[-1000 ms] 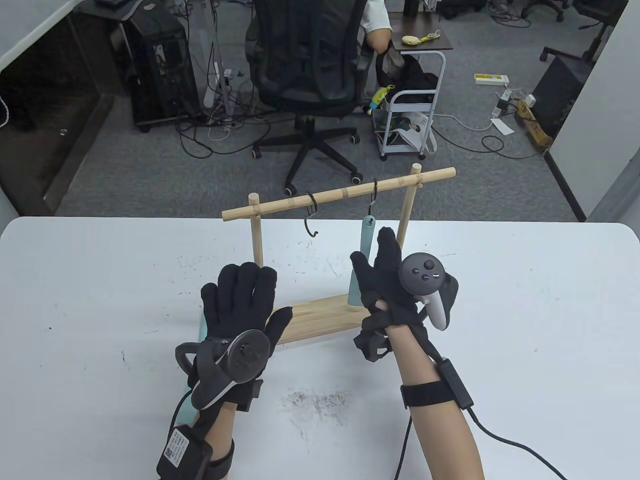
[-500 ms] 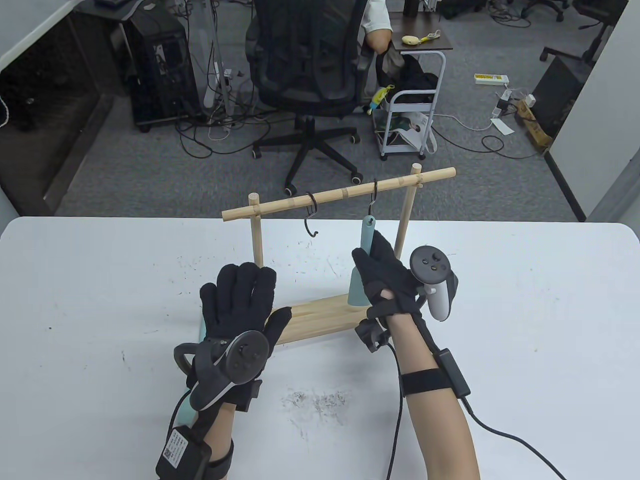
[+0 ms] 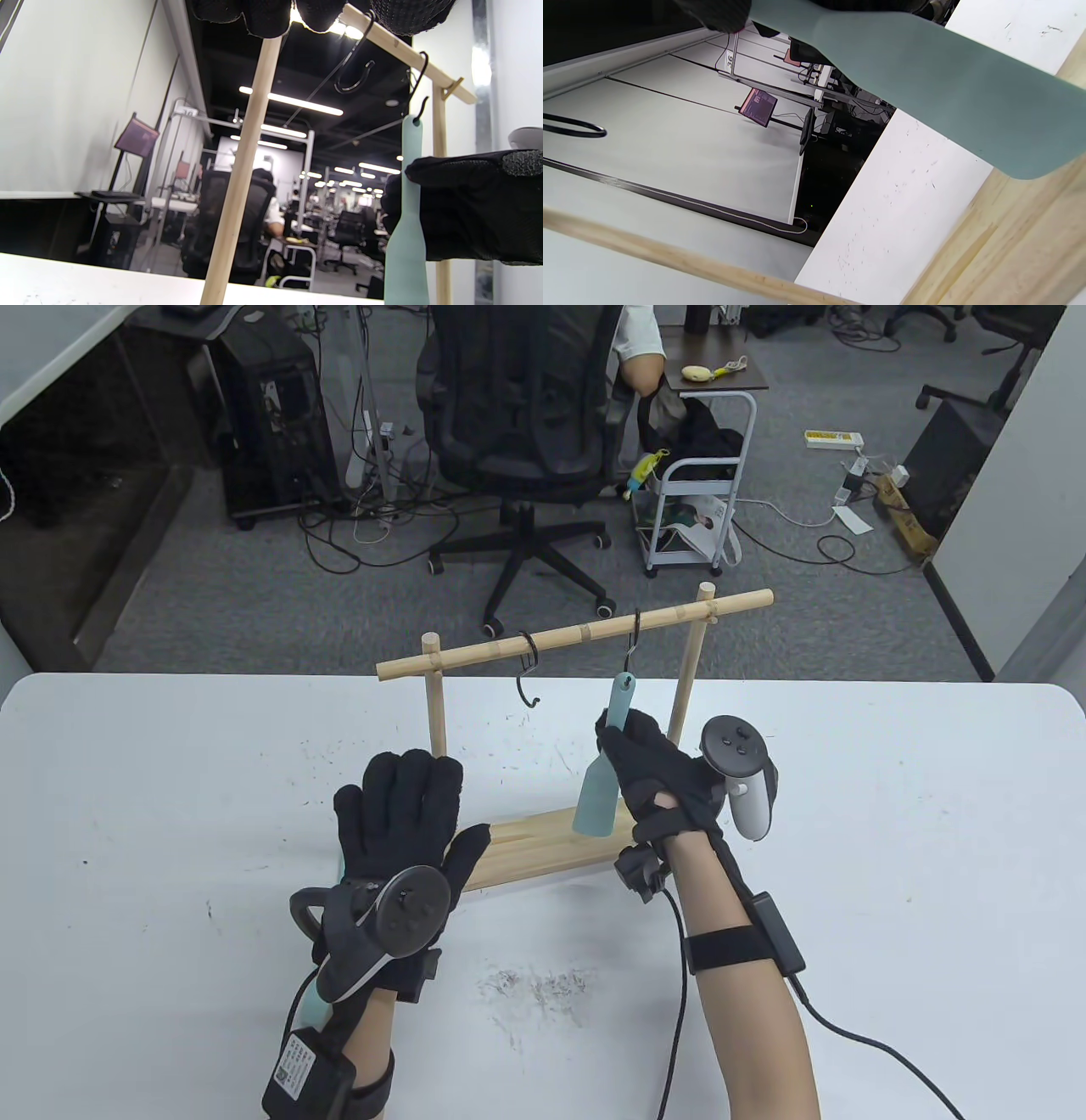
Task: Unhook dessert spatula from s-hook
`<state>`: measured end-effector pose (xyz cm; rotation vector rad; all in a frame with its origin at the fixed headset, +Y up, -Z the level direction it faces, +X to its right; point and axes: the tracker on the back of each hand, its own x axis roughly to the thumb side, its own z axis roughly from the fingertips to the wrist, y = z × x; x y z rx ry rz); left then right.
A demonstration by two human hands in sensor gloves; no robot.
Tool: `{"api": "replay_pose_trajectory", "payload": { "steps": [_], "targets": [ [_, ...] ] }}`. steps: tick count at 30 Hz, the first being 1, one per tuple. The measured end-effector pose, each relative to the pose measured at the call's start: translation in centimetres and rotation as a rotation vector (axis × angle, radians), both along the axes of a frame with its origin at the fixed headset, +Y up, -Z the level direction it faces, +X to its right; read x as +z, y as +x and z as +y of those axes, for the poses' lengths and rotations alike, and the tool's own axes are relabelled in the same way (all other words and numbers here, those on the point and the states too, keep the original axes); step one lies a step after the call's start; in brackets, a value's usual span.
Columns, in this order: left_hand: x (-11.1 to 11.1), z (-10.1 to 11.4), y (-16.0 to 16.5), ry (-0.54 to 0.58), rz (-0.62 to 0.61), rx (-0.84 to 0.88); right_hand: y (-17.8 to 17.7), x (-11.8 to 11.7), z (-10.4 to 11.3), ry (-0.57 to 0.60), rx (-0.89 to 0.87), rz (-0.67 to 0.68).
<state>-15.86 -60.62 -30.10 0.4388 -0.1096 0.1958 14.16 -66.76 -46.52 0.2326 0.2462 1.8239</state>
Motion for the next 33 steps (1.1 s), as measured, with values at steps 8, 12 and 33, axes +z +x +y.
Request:
{"api": "replay_pose_trajectory", "payload": {
  "steps": [8, 12, 33],
  "targets": [
    [0.0, 0.0, 0.0, 0.0, -0.005, 0.002, 0.5, 0.6, 0.8, -0.031, 0.03, 0.083],
    [0.1, 0.1, -0.1, 0.001, -0.007, 0.005, 0.8, 0.9, 1.1, -0.047, 0.029, 0.105],
    [0.1, 0.2, -0.1, 0.001, -0.011, 0.011, 1.2, 1.6, 2.6, -0.108, -0.046, 0.197]
  ]
}}
